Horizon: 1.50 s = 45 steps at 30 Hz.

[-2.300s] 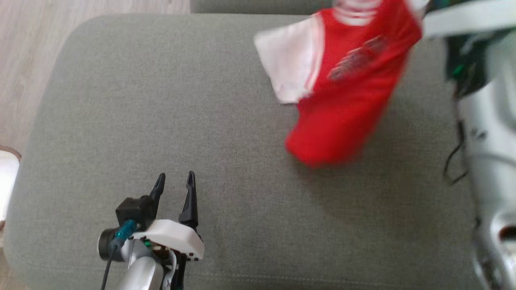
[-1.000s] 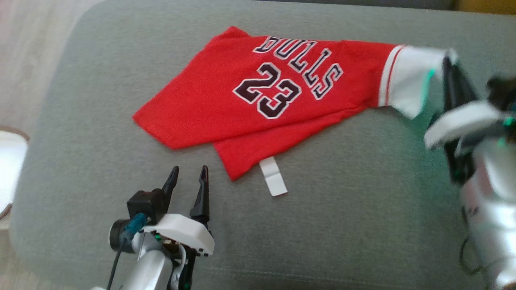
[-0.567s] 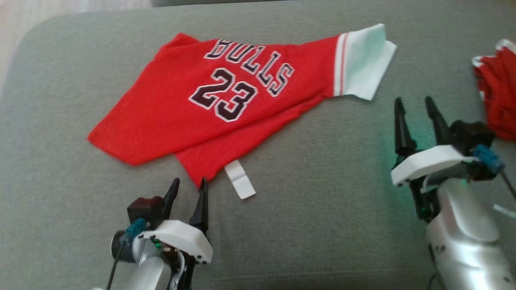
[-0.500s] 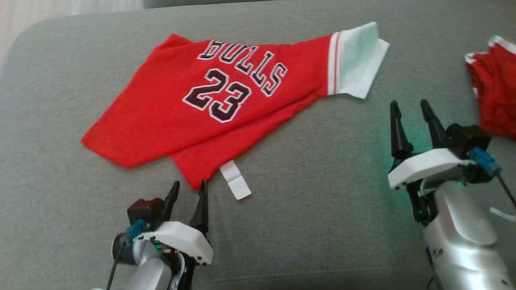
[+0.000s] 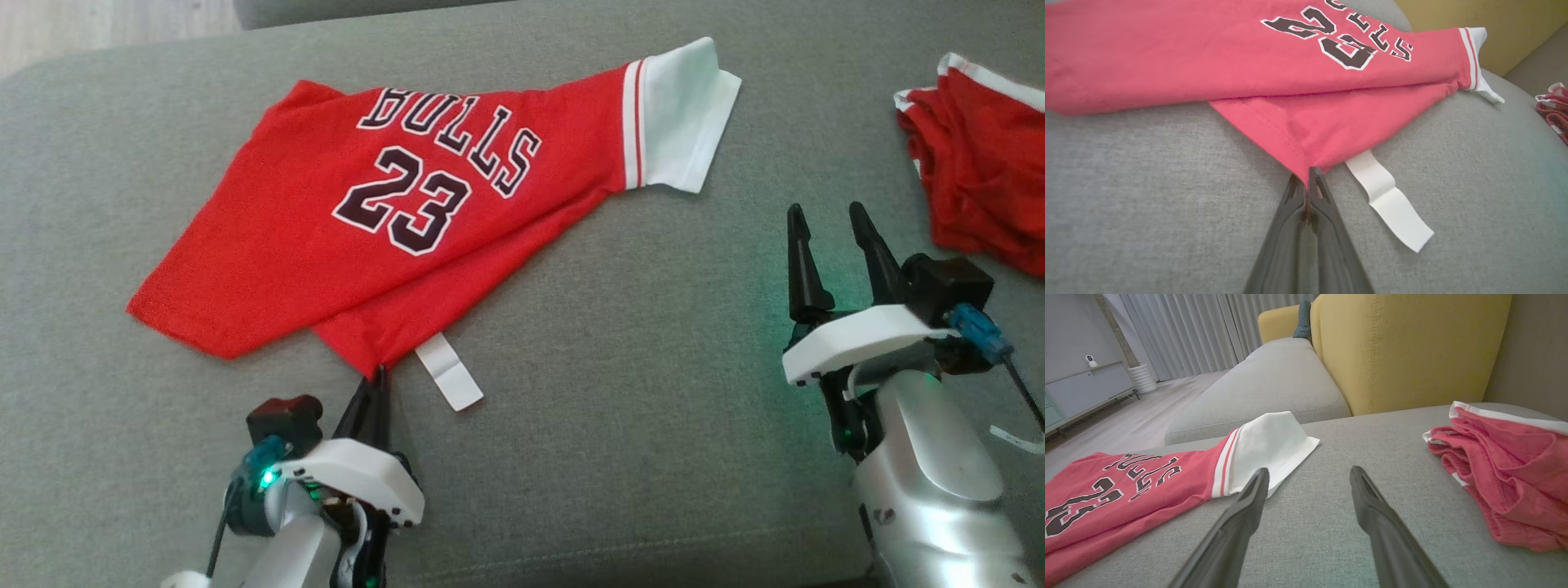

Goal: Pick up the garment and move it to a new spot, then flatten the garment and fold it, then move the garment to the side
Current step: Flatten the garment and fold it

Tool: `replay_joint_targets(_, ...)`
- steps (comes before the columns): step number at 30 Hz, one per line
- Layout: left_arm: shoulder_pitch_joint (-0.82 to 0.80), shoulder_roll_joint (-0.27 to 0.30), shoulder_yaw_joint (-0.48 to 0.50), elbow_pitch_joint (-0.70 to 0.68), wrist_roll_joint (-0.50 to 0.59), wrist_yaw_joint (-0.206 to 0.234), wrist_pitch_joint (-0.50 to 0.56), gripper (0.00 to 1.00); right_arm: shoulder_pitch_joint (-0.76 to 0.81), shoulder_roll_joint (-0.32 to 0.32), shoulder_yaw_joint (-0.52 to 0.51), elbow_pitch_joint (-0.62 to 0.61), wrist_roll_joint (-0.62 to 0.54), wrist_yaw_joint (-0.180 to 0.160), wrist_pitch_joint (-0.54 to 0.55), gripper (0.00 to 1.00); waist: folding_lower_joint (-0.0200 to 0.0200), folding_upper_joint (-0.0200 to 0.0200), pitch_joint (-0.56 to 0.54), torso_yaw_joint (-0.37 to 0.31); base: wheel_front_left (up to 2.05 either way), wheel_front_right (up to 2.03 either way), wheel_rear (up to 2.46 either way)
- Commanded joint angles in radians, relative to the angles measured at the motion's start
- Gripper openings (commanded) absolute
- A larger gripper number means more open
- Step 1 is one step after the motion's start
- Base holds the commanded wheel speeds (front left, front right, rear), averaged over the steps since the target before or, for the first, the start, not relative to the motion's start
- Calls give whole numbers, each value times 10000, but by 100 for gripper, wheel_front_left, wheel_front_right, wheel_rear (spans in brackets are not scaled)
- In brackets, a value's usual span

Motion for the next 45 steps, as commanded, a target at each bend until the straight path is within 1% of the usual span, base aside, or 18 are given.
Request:
replay_joint_targets(1, -231, 45, 344, -211, 112, 10, -107, 0, -38, 76, 152, -262, -91, -9, -64, 100, 0, 0, -60, 74, 0, 0, 0)
replay_joint_targets(3, -168, 45, 552, -305, 207, 145, -107, 0, -42, 60, 91, -196, -131, -9, -64, 100, 0, 0, -160, 228, 0, 0, 0)
replay_joint_targets(6, 79, 45, 1085, -560, 489, 536, -107, 0, -9, 21, 67, -91, -215, -9, -64, 100, 0, 0, -371, 552, 0, 0, 0)
replay_joint_targets(8, 288, 45, 1405, -771, 748, 697, -107, 0, -8, 1, 58, -29, -273, -9, -64, 100, 0, 0, -475, 778, 0, 0, 0)
replay_joint_targets(13, 728, 45, 2162, -1191, 1244, 748, -107, 0, -68, 3, 78, 158, -414, -9, -64, 100, 0, 0, -688, 1284, 0, 0, 0)
replay_joint_targets(18, 1001, 45, 2677, -1320, 1544, 612, -107, 0, -75, 51, 207, 426, -523, -9, -64, 100, 0, 0, -833, 1525, 0, 0, 0)
replay_joint_targets(19, 1023, 45, 2693, -1349, 1597, 596, -107, 47, -59, 62, 230, 532, -545, -9, -65, 100, 0, 0, -848, 1547, 0, 0, 0)
replay_joint_targets(20, 1044, 45, 2676, -1395, 1615, 599, -107, 100, -46, 65, 266, 653, -585, -9, -65, 100, 0, 0, -852, 1570, 0, 0, 0)
replay_joint_targets(25, 997, 45, 2225, -1688, 1558, 609, -107, 100, -125, -20, 435, 1327, -904, -9, -65, 100, 0, 0, -659, 1789, 0, 0, 0)
replay_joint_targets(35, 563, 45, 1230, -1974, 1464, 569, -107, 100, -914, 4, 623, 2795, -1583, -9, -65, 100, 0, 0, -41, 2555, 0, 0, 0)
replay_joint_targets(39, 460, 45, 983, -2114, 1425, 622, -107, 100, -1248, 75, 403, 3098, -1714, -9, -65, 100, 0, 0, 86, 2877, 0, 0, 0)
replay_joint_targets(42, 464, 45, 928, -2188, 1433, 651, -107, 100, -1372, 108, 241, 3447, -1953, -9, -65, 100, 0, 0, 107, 2993, 0, 0, 0)
replay_joint_targets(43, 473, 45, 925, -2202, 1442, 659, -107, 100, -1406, 94, 158, 3644, -2089, -9, -65, 92, 0, 0, 111, 3013, 0, 0, 0)
replay_joint_targets(44, 485, 45, 927, -2213, 1448, 668, -107, 100, -1440, 64, 65, 3834, -2245, -9, -65, 47, 0, 0, 107, 3022, 0, 0, 0)
replay_joint_targets(45, 497, 45, 936, -2222, 1451, 681, -107, 100, -1462, 31, -23, 4021, -2415, -9, -61, 0, 0, 0, 99, 3017, 0, 0, 0)
